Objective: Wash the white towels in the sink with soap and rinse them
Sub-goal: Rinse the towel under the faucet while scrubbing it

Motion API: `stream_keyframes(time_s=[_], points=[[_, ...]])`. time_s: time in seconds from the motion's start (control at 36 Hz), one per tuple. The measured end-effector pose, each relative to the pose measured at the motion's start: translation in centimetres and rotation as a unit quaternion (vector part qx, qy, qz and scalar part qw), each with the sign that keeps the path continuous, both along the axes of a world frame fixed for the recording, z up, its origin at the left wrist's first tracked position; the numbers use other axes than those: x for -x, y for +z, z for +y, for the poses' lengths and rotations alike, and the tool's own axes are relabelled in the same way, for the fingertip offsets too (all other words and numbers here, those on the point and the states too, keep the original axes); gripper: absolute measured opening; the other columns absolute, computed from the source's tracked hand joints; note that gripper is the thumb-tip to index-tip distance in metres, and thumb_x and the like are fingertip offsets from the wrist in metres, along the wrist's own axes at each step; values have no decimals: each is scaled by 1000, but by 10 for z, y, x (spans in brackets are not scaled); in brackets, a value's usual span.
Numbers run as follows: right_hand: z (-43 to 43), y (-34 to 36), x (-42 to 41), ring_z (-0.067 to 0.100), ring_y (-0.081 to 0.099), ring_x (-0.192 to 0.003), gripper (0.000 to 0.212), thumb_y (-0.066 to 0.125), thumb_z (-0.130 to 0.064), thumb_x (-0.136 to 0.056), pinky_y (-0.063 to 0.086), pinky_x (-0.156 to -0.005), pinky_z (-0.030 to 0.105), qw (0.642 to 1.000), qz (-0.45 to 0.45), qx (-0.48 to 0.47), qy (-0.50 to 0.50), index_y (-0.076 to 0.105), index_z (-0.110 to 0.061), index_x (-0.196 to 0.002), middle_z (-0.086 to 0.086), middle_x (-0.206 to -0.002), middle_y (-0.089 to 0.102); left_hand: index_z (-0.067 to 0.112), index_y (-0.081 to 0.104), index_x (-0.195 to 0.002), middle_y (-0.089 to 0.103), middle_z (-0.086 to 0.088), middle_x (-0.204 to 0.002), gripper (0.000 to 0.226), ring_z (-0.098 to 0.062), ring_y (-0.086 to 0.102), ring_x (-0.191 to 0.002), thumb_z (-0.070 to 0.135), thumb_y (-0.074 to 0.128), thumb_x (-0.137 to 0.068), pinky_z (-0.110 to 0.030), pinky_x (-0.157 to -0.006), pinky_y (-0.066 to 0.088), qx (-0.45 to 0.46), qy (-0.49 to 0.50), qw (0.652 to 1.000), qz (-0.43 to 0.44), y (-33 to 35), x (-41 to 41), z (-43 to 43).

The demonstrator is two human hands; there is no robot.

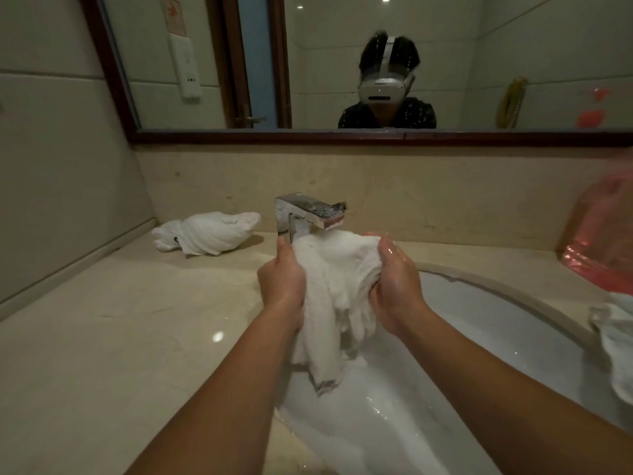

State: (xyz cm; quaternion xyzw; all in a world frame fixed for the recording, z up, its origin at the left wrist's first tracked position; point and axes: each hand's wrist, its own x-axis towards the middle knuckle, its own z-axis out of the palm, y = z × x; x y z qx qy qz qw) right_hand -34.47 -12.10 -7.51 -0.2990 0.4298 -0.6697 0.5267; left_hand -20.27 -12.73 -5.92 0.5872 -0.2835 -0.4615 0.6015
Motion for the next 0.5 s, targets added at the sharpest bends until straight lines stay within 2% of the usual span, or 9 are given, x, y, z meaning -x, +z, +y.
stream_keyframes(time_s=[0.06, 0.08, 0.14, 0.19, 0.28, 0.33, 0.36, 0.44, 0.5], points=[[3, 4, 8, 28, 78, -104, 42, 42, -31, -115, 57, -92, 43, 994, -97, -11, 54, 69, 1, -122, 20, -120, 77, 11, 64, -84, 67, -8, -87, 53, -25, 65, -81, 57, 51, -107, -38, -75, 52, -2, 3, 999, 34, 0, 0, -2], [5, 6, 12, 29, 77, -106, 44, 40, -29, -114, 56, -92, 43, 989, -119, -13, 82, 67, 3, -124, 21, -121, 76, 11, 68, -91, 70, -7, -92, 52, -24, 69, -86, 57, 53, -106, -38, -79, 57, -4, 3, 998, 56, 0, -1, -4], [5, 7, 16, 33, 70, -122, 42, 40, -27, -114, 53, -100, 46, 985, -127, -15, 113, 63, 2, -133, 22, -131, 72, 11, 71, -100, 76, -8, -98, 50, -32, 76, -93, 58, 55, -105, -48, -89, 63, -9, 3, 995, 97, 0, -2, -5], [3, 4, 16, 34, 66, -128, 37, 42, -24, -114, 53, -103, 46, 987, -113, -19, 112, 60, -1, -137, 21, -134, 70, 12, 71, -101, 78, -9, -97, 49, -34, 77, -93, 58, 56, -105, -51, -89, 64, -7, -7, 992, 127, 2, -4, -5], [-1, -6, 10, 29, 72, -118, 36, 47, -25, -114, 58, -92, 40, 992, -24, -35, 121, 58, -7, -143, 16, -129, 74, 10, 73, -115, 80, -11, -102, 54, -34, 78, -93, 60, 58, -102, -51, -89, 64, 11, -8, 988, 155, 1, -9, -6], [0, -11, 4, 27, 75, -106, 35, 48, -36, -113, 60, -78, 38, 990, 64, -53, 113, 60, -16, -140, 11, -124, 77, 9, 74, -117, 81, -13, -104, 56, -36, 78, -94, 61, 61, -99, -52, -90, 64, 18, -2, 986, 166, -1, -12, -5], [0, -14, 1, 27, 75, -105, 37, 48, -42, -112, 60, -77, 39, 988, 98, -62, 105, 60, -20, -139, 9, -125, 76, 9, 75, -117, 81, -14, -105, 57, -37, 78, -95, 61, 63, -97, -53, -91, 63, 25, -3, 985, 170, -3, -15, -6], [-4, -15, -6, 27, 63, -127, 51, 45, -58, -108, 55, -101, 50, 978, 185, -66, 66, 49, -30, -151, 1, -148, 60, 8, 75, -118, 79, -14, -110, 58, -36, 77, -99, 60, 66, -95, -53, -94, 62, 41, -10, 988, 147, 0, -15, -3], [-2, -10, -15, 29, 49, -140, 59, 42, -66, -105, 45, -114, 59, 970, 231, -62, 52, 41, -37, -156, -1, -161, 44, 10, 74, -122, 77, -10, -114, 53, -31, 75, -104, 57, 59, -103, -48, -95, 62, 55, -13, 996, 74, 4, -14, 5]])
